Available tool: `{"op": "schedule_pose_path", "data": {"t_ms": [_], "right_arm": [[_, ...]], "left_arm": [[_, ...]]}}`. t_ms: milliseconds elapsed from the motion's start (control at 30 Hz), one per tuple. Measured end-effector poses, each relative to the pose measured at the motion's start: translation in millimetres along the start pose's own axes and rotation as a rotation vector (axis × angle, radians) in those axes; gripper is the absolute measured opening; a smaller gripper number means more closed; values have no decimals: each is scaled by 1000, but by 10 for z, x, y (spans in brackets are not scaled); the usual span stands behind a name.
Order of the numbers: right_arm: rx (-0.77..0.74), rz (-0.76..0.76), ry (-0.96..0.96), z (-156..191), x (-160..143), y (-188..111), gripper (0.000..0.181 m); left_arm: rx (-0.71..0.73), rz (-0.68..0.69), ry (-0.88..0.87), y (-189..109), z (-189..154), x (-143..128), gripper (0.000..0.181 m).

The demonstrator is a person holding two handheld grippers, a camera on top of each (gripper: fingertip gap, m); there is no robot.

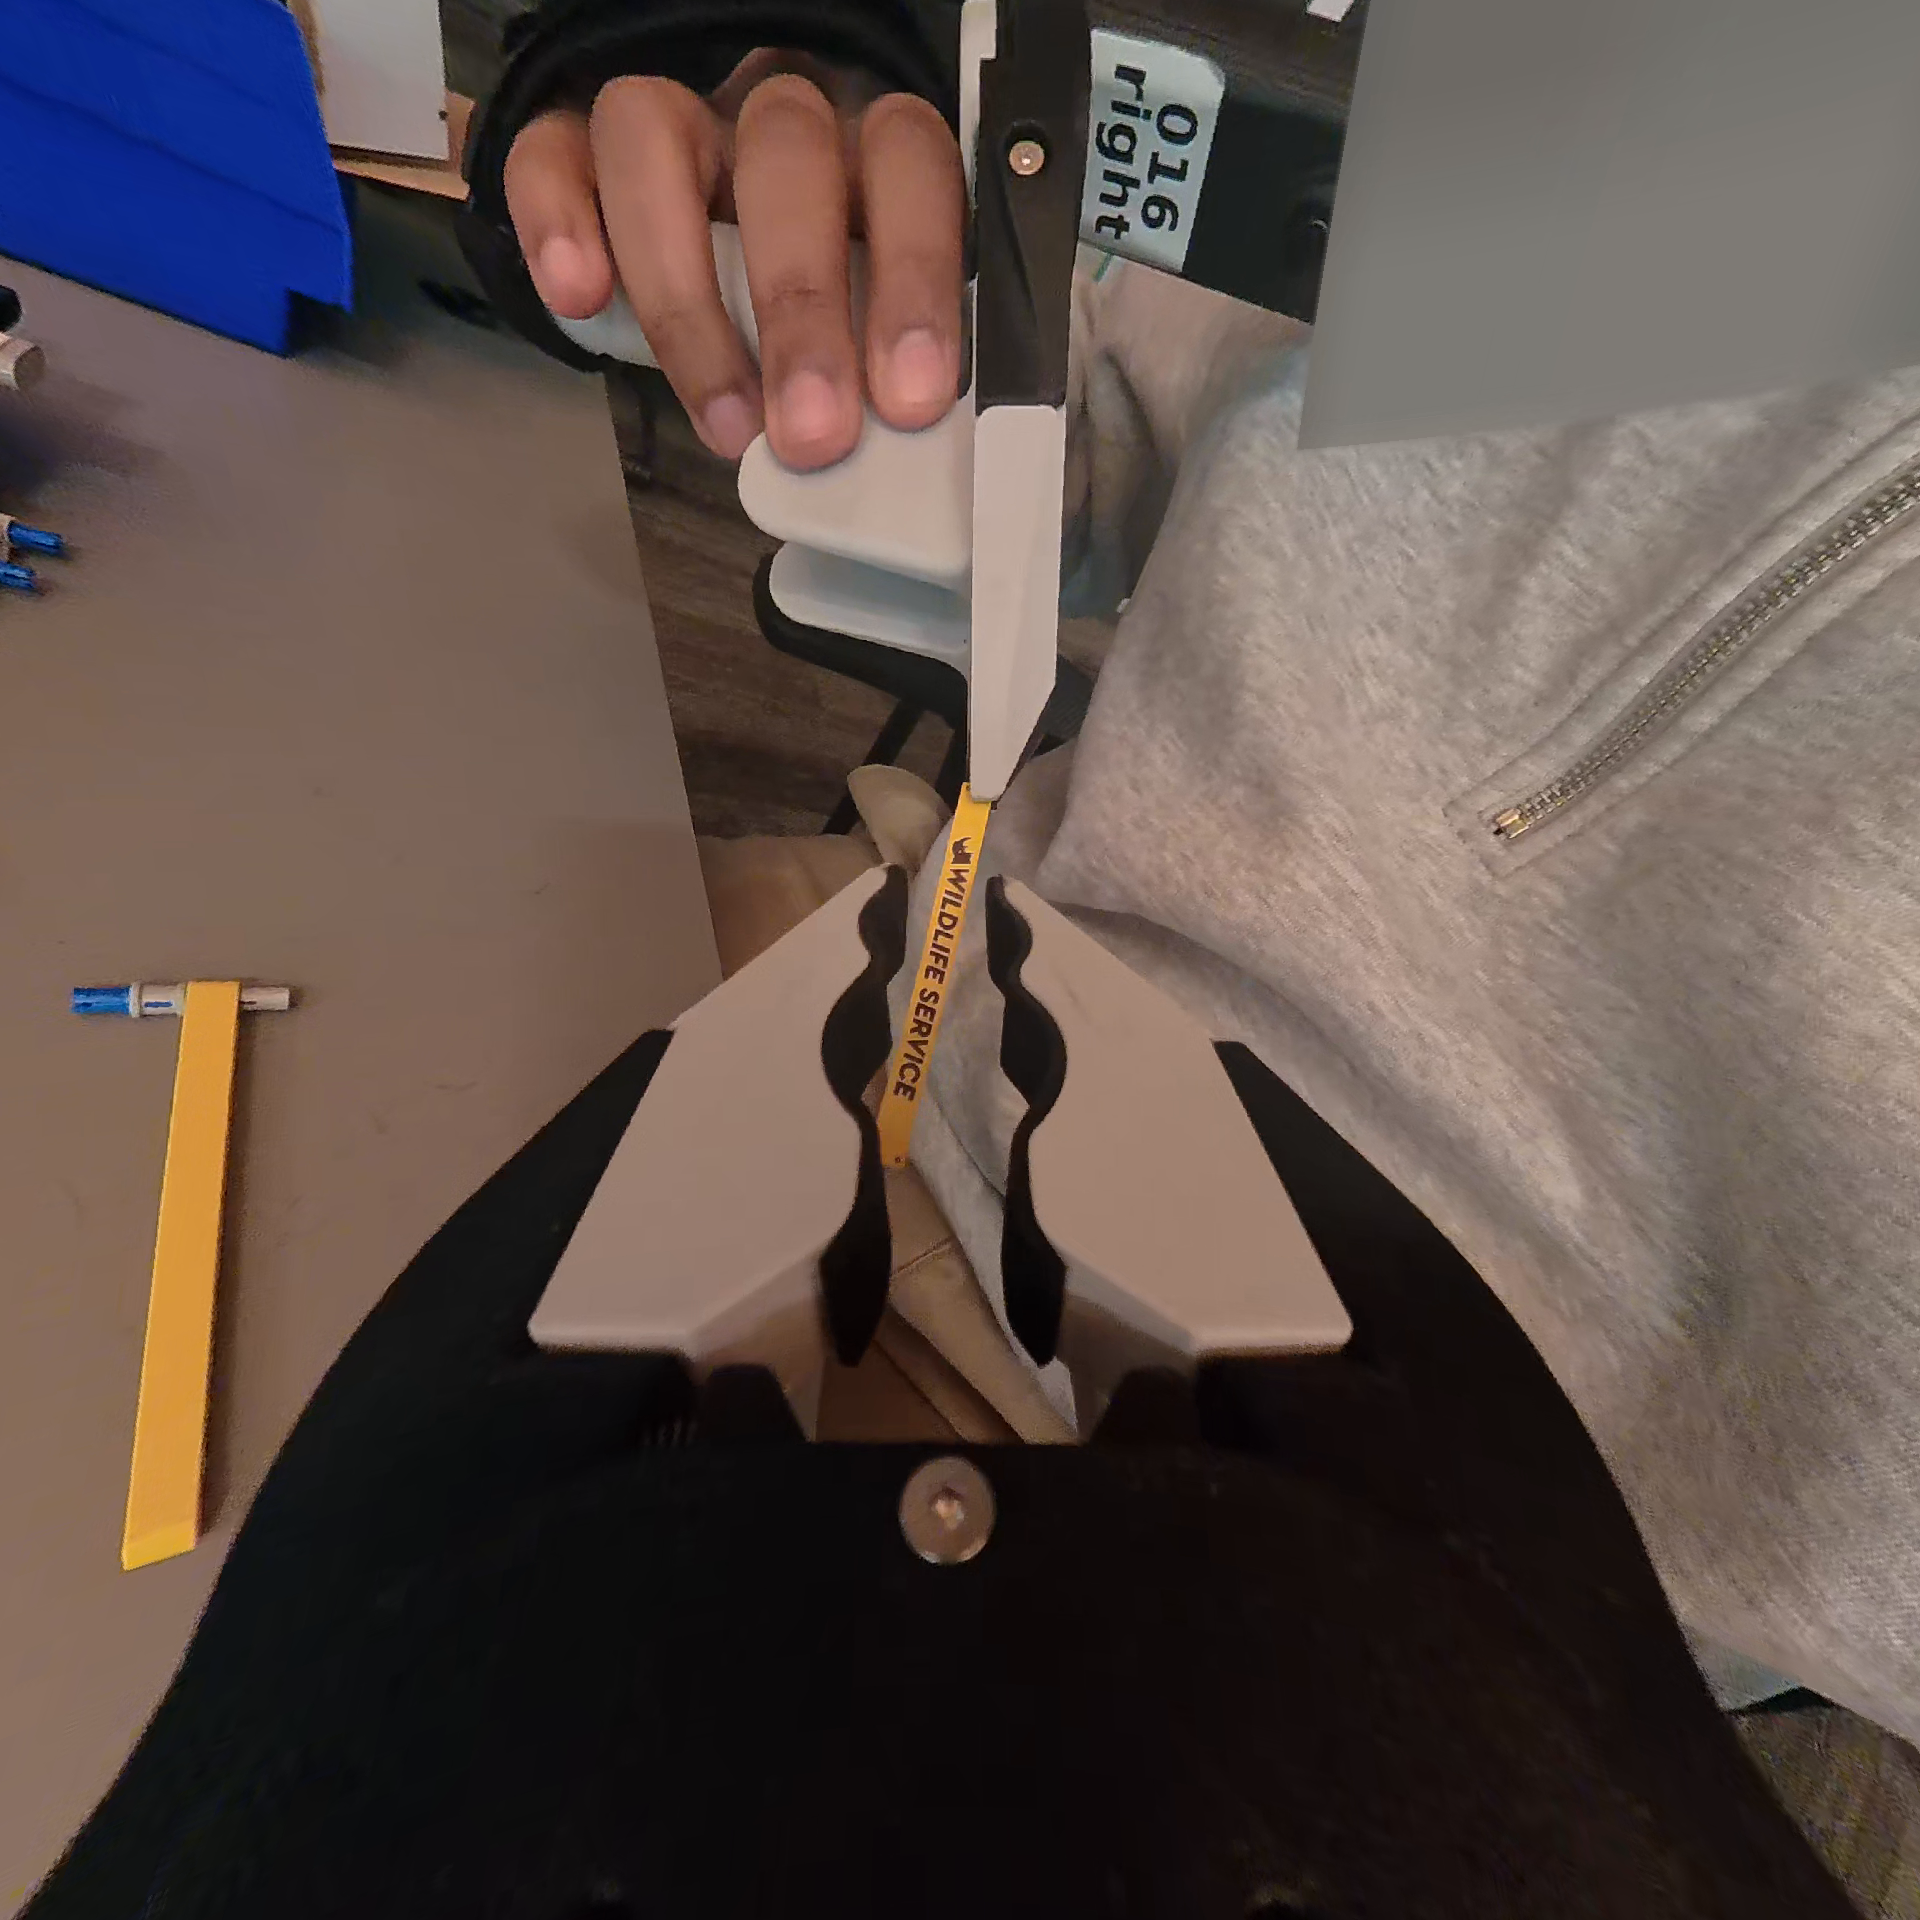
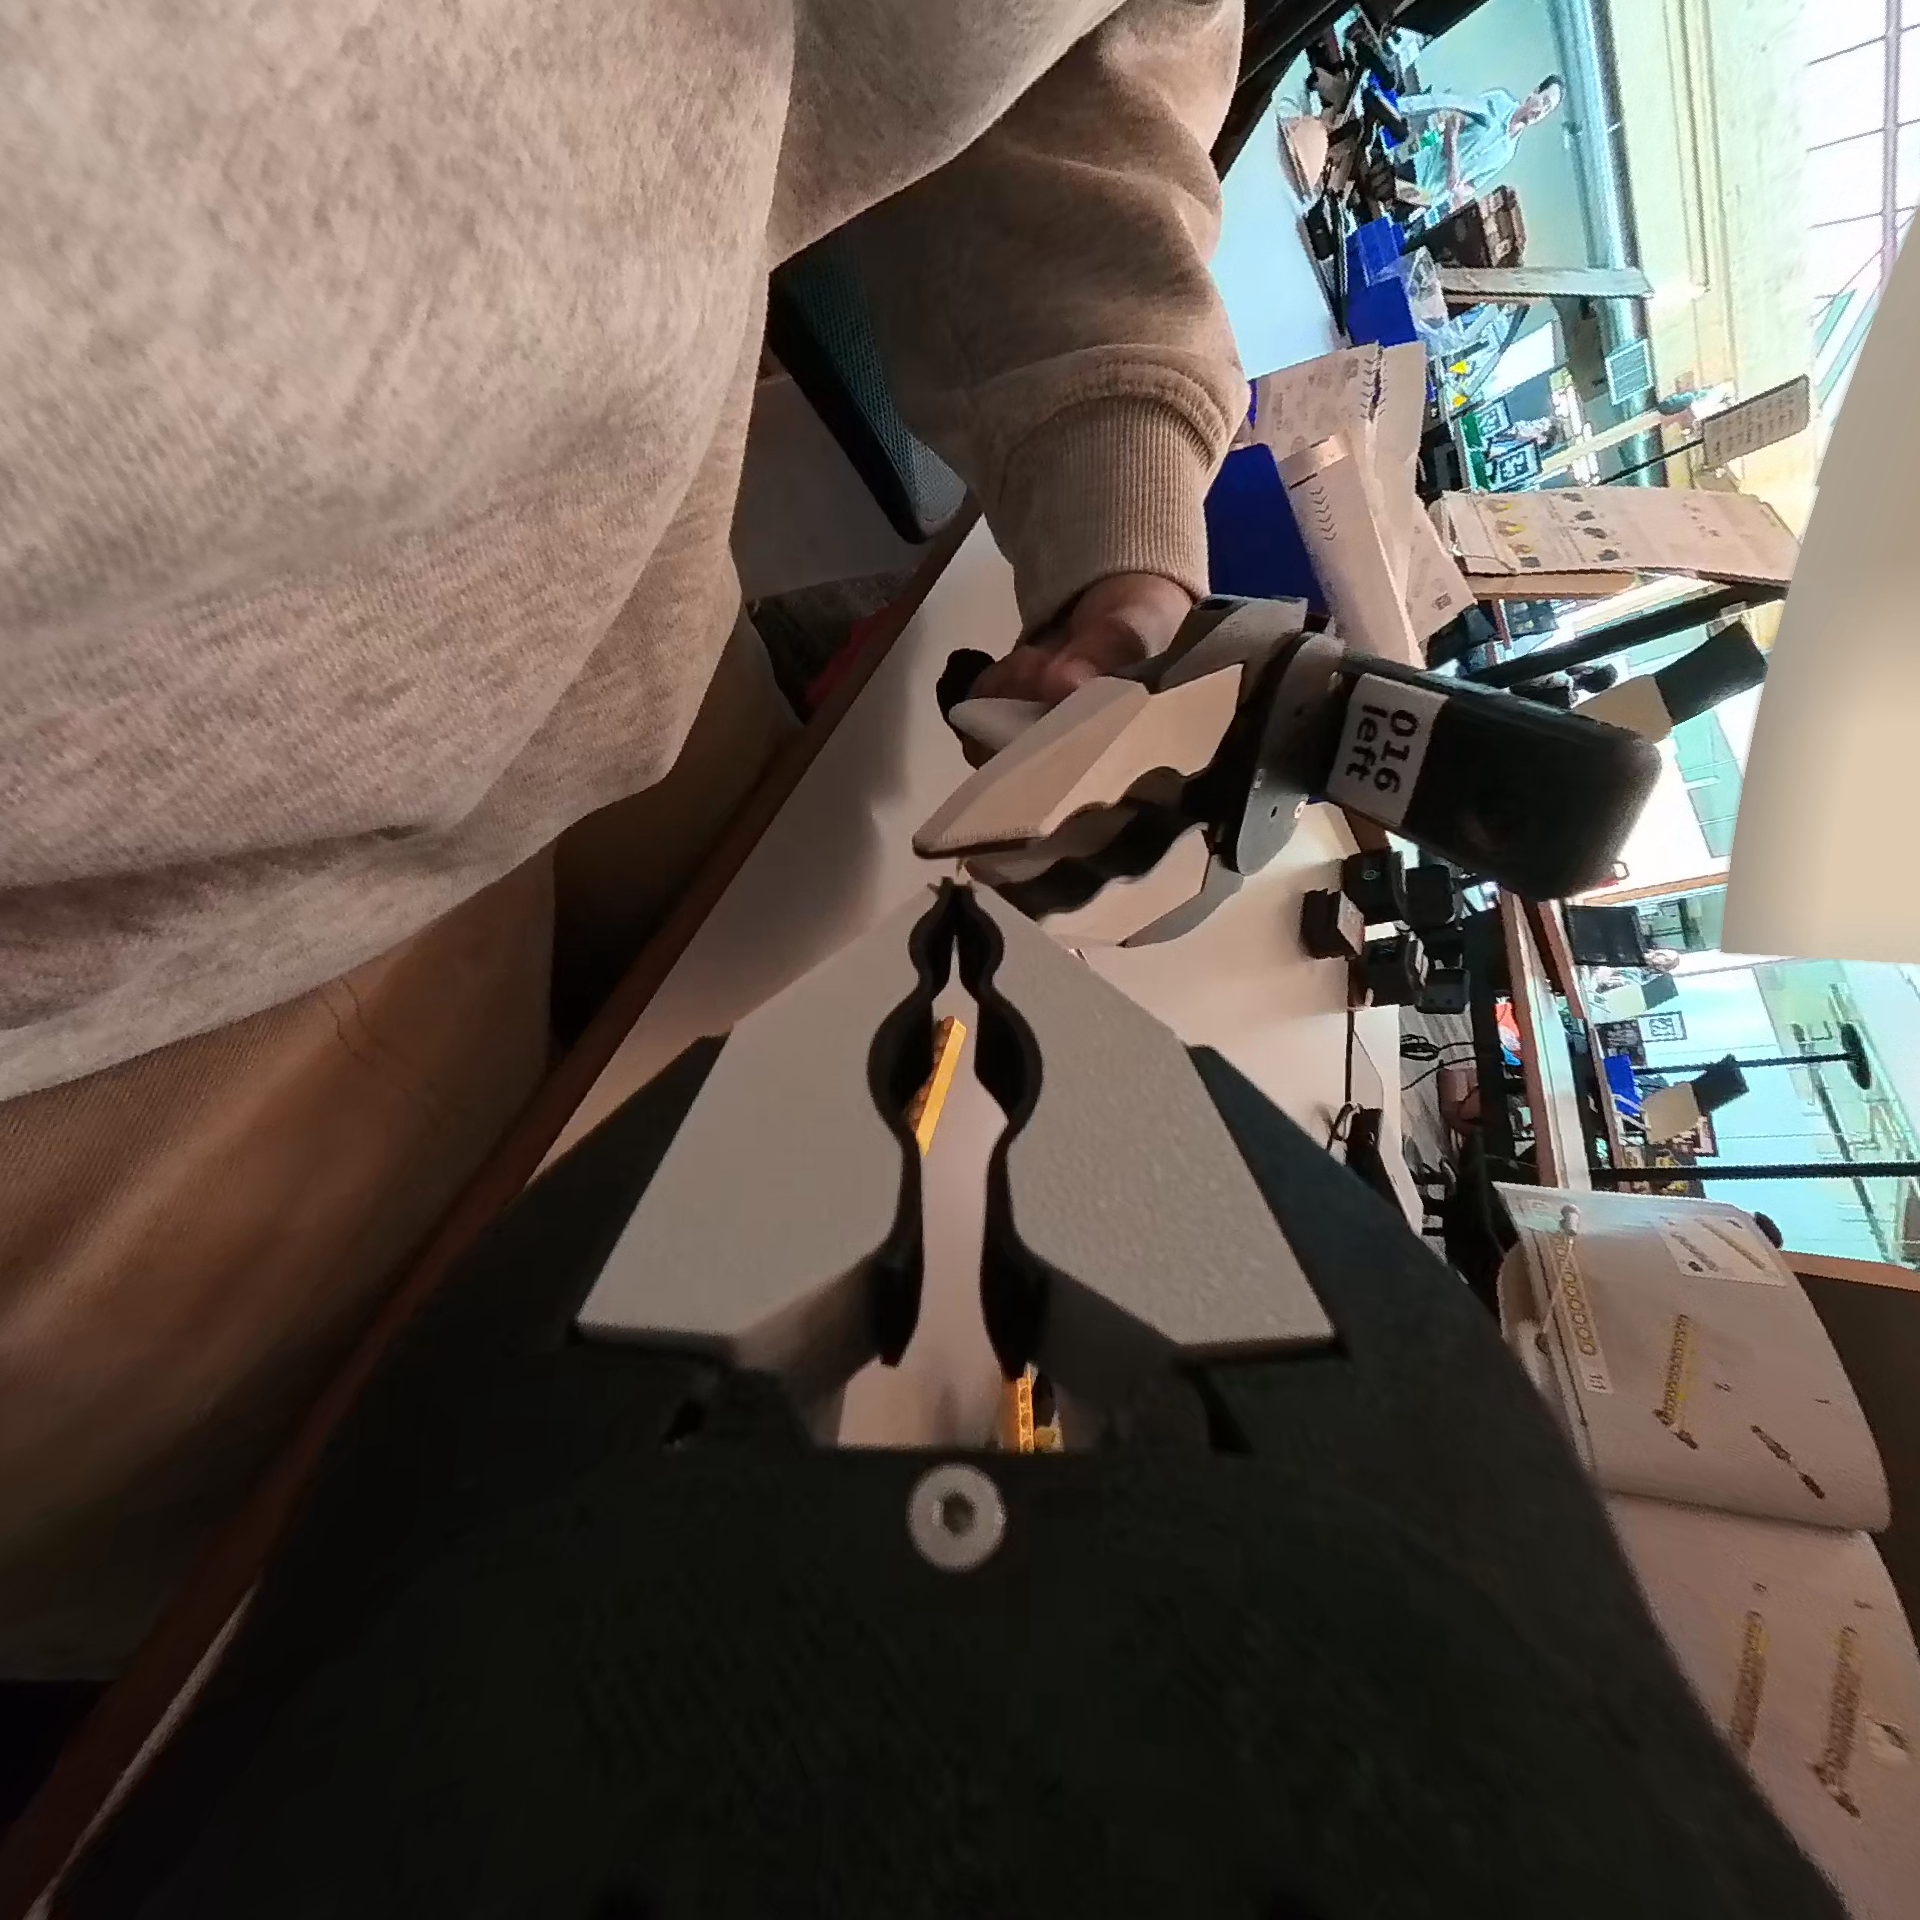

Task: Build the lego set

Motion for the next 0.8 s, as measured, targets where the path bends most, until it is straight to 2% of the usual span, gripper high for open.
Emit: {"op": "schedule_pose_path", "data": {"t_ms": [133,400,533,800], "right_arm": [[-1,0,5,2,-8,-2,0],[-13,-8,37,9,-31,-11,0],[-25,-23,61,3,-39,-24,0],[-28,-30,76,8,-51,-32,0]], "left_arm": [[-12,-15,-1,-5,-2,9,4],[-9,-5,-2,7,-1,16,4],[-5,5,2,20,-8,11,13],[3,0,8,25,-10,11,3]]}}
Point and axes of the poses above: each gripper's, where its closed fingertips meet, y out along the fingers, x out of its top, z = x × y across the jaws, the point moved 10 cm from there along -y, back along the fingers, and after that the axes turned 3 degrees about -y, right-handed, at the moved point
